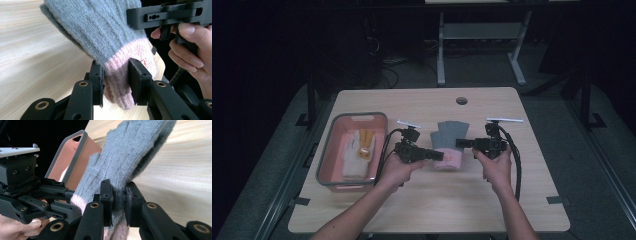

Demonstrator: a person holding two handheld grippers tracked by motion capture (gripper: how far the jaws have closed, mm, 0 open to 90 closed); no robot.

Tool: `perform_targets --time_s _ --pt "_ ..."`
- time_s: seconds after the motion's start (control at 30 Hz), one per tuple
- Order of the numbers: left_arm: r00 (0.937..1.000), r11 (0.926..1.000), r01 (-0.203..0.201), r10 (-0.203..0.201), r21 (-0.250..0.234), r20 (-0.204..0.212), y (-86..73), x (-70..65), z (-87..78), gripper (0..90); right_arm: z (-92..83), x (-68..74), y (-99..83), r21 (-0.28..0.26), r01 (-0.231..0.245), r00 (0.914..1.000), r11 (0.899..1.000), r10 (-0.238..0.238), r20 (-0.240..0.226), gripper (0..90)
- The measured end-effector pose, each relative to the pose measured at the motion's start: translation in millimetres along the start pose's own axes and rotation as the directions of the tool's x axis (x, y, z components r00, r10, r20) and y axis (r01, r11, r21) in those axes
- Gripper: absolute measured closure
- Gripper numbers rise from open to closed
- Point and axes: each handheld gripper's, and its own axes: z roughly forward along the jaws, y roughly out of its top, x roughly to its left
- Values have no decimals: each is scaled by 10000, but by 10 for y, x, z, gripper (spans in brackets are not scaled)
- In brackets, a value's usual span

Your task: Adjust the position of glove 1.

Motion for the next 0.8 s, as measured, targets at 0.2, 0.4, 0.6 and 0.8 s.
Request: perform_targets --time_s 0.2,0.4,0.6,0.8 --pt "9999 9999 -21 19 -146 -120 -7 37 -89 666 70 81 46 80 111 9999 9999 -111 -11 783" --pt "9998 9998 -93 90 -150 -183 -4 77 -161 666 139 105 71 214 37 9998 9998 -32 -211 783" --pt "9998 9997 24 -28 -250 -178 -1 102 -236 667 189 160 112 321 91 9997 9994 -84 -230 783" --pt "9997 9994 20 -28 -354 -226 -6 123 -345 666 244 253 157 416 254 9993 9988 -241 -294 783"
